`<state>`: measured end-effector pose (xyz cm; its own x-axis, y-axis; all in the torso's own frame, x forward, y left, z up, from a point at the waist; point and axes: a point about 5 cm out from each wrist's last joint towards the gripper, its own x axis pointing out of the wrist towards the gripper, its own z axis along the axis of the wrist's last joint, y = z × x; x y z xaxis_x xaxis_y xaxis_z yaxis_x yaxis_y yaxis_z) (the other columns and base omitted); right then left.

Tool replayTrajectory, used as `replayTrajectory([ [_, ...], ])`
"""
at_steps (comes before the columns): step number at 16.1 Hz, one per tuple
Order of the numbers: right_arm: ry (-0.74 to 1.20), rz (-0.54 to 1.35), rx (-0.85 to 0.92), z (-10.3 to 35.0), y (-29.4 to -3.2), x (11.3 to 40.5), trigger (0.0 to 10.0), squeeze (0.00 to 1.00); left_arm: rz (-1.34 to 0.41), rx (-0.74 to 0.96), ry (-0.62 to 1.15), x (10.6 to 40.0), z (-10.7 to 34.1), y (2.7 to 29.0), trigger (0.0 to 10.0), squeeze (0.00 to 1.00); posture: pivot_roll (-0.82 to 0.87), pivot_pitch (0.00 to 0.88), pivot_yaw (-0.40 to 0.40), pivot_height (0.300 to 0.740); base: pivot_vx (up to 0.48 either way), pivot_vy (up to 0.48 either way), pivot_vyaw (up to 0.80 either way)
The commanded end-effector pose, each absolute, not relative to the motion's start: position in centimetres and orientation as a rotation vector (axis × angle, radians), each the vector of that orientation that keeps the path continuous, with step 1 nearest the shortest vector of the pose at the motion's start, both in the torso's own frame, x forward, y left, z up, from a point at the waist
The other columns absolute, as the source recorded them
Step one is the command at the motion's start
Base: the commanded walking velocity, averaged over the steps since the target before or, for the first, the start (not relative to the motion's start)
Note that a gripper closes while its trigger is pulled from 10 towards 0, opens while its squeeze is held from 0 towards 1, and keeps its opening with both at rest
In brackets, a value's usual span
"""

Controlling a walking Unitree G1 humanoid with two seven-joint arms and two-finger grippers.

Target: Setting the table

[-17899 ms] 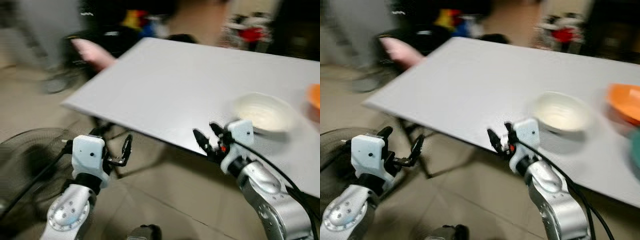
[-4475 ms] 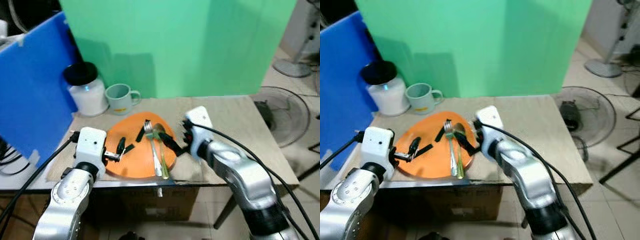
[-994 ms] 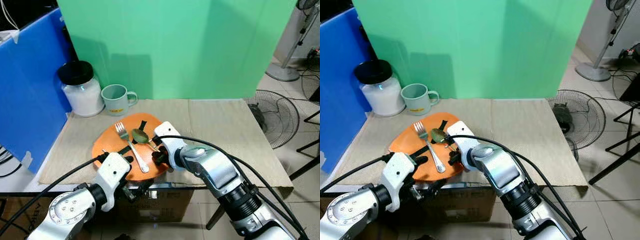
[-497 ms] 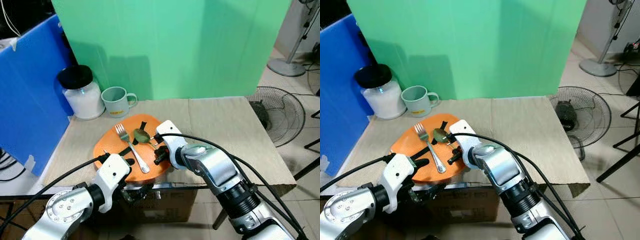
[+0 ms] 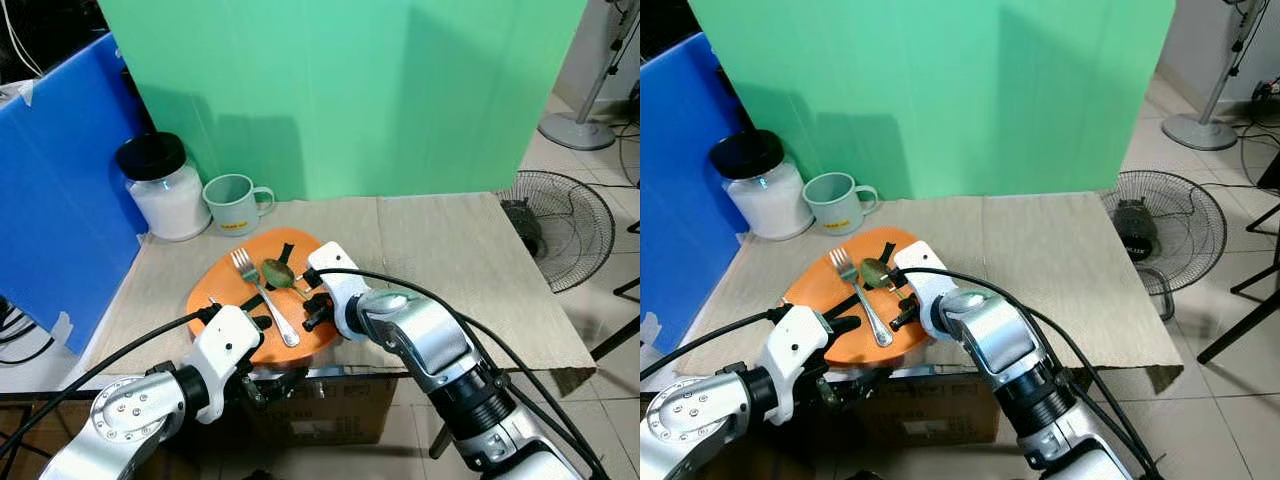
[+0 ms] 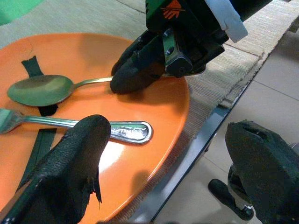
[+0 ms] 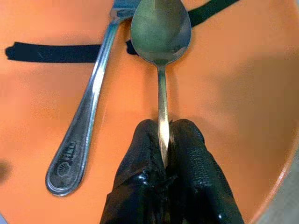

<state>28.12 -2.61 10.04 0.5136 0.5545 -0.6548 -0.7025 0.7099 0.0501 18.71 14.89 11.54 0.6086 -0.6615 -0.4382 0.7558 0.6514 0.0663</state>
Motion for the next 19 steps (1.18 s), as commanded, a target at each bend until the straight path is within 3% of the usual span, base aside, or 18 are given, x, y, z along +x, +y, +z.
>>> replayTrajectory([
  [1,0.657,0.786,-0.203,10.5,-2.4,28.2,0.0,0.00,-0.803,0.262,0.405,18.7,11.6,15.4,10.0,0.00,-0.05,0.000,0.095,0.740,0.000,0.000,0.00],
  [7,0.364,0.712,-0.050,15.2,-4.8,29.4,0.0,0.00,-0.733,0.211,0.288,18.9,14.0,15.3,10.0,0.00,-0.03,0.000,0.081,0.740,0.000,0.000,0.00],
  [8,0.294,0.693,-0.015,16.4,-6.2,28.9,10.0,0.00,-0.665,0.195,0.241,19.3,14.4,15.3,10.0,0.00,-0.03,0.000,0.085,0.740,0.000,0.000,0.00],
  [11,0.200,0.552,0.051,17.6,-10.7,27.0,10.0,0.00,-0.423,0.215,0.163,21.1,14.6,15.1,10.0,0.00,-0.05,0.000,0.092,0.740,0.000,0.000,0.00],
  [16,0.124,0.240,-0.020,18.1,-15.4,26.3,10.0,0.00,-0.356,0.166,0.064,22.9,15.5,12.8,10.0,0.00,-0.10,0.000,0.109,0.740,0.000,0.000,-0.80],
  [19,0.191,0.204,0.001,17.2,-16.5,26.2,10.0,0.00,-0.330,0.148,0.060,23.6,15.3,12.4,10.0,0.00,-0.11,0.000,0.085,0.740,0.000,0.000,-0.80],
])
